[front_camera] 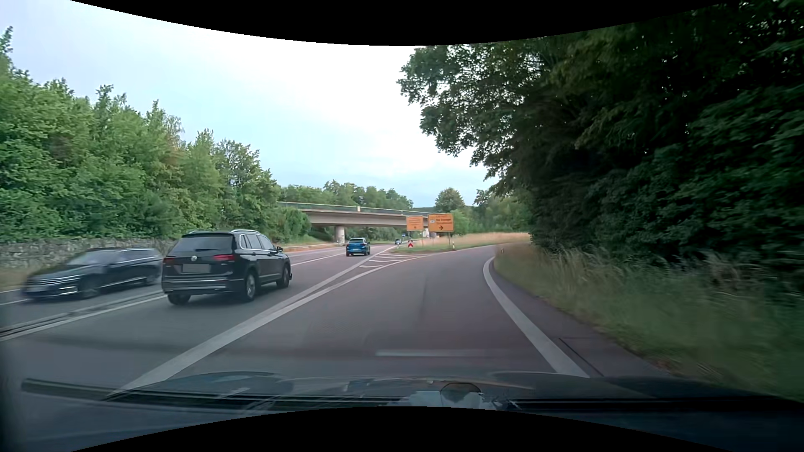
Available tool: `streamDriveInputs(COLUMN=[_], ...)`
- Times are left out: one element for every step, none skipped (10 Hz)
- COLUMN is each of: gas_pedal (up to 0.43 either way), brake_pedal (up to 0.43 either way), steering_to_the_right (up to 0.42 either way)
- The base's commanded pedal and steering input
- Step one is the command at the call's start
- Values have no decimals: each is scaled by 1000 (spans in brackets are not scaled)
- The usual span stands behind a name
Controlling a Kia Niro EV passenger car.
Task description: Follow the waypoints while adhering to traffic rules and regulations
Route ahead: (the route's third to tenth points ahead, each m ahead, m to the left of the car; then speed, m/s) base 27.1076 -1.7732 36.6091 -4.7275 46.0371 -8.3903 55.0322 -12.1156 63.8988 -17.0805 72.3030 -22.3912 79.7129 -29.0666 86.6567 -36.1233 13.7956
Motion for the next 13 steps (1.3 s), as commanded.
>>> streamDriveInputs(gas_pedal=[67, 67, 67, 67, 67, 67, 67, 67, 67, 67, 67, 67, 67], brake_pedal=[0, 0, 0, 0, 0, 0, 0, 0, 0, 0, 0, 0, 0], steering_to_the_right=[27, 29, 29, 30, 31, 31, 33, 35, 36, 37, 38, 38, 38])
